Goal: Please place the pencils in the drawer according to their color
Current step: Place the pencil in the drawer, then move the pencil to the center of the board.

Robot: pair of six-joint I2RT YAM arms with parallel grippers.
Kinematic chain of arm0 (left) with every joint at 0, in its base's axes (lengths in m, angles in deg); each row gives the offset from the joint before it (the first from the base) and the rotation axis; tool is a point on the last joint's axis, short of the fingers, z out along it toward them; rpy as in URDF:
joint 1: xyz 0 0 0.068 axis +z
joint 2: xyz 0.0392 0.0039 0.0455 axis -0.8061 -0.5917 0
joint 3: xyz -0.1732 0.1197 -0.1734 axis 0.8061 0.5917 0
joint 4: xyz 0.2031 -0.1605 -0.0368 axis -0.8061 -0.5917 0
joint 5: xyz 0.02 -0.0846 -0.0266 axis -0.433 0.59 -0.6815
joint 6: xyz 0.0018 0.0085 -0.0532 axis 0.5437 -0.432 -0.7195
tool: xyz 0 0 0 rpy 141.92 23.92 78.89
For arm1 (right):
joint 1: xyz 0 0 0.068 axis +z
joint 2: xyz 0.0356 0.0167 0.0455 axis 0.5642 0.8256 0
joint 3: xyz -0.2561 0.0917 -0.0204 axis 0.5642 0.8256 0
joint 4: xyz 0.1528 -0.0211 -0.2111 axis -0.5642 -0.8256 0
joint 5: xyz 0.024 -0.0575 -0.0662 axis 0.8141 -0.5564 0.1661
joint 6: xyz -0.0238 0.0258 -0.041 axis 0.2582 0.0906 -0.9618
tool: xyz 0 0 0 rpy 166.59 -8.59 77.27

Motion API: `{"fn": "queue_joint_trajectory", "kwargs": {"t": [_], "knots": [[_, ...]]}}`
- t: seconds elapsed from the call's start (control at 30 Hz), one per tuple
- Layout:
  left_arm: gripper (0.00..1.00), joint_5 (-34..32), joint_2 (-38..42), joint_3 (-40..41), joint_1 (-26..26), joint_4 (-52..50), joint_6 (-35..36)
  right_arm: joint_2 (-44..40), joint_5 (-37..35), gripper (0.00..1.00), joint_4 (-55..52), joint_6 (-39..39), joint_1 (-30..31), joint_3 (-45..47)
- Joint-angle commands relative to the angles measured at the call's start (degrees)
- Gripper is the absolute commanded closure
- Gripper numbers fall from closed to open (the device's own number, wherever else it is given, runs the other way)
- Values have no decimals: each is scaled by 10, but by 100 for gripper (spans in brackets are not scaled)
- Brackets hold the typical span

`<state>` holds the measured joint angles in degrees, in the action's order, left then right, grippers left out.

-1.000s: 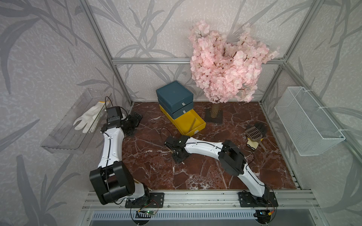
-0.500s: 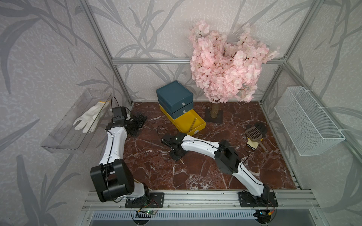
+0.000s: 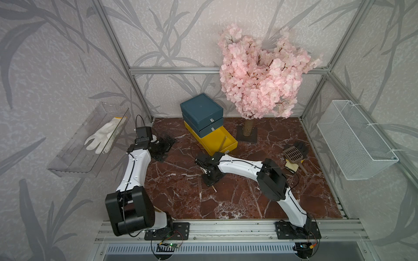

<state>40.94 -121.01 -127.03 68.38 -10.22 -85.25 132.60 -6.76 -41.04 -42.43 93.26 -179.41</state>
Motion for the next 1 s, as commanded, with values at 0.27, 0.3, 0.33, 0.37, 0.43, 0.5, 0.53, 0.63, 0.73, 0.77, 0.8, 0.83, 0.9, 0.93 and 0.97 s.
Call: {"fn": "queue_joint_trajectory", "kwargs": {"t": [0.27,0.3,0.33,0.37,0.43,0.5,0.53,0.63,0.73,0.77,0.8,0.83,0.9,0.93,0.97], "knots": [[0,3,18,16,-16,8,14,-130,78,100,67,73,-62,35],[0,3,16,16,-17,9,15,-135,85,100,74,81,-64,36],[0,3,16,16,-19,9,14,-140,94,100,81,89,-87,38],[0,3,15,16,-20,10,14,-142,103,100,90,99,-99,39],[0,2,15,16,-24,12,13,-144,126,100,112,123,-122,43],[0,1,14,14,-27,13,12,-141,146,100,142,148,-147,47],[0,0,14,14,-29,14,11,-137,156,100,153,159,-157,48],[0,-1,12,12,-34,14,11,-122,179,100,189,199,-187,48],[0,-2,10,11,-39,15,9,-97,200,100,227,236,-211,46],[0,-3,10,10,-40,15,9,-88,203,100,233,243,-217,42],[0,-4,10,10,-42,15,8,-77,207,100,238,254,-223,35],[0,-5,9,9,-45,15,8,-65,213,100,247,263,-228,29],[0,-5,10,9,-48,16,6,-42,214,100,251,276,-234,12],[0,-5,10,8,-50,16,5,-31,217,100,254,283,-238,3],[0,-5,10,7,-52,17,4,-19,219,100,259,288,-241,-4]]}}
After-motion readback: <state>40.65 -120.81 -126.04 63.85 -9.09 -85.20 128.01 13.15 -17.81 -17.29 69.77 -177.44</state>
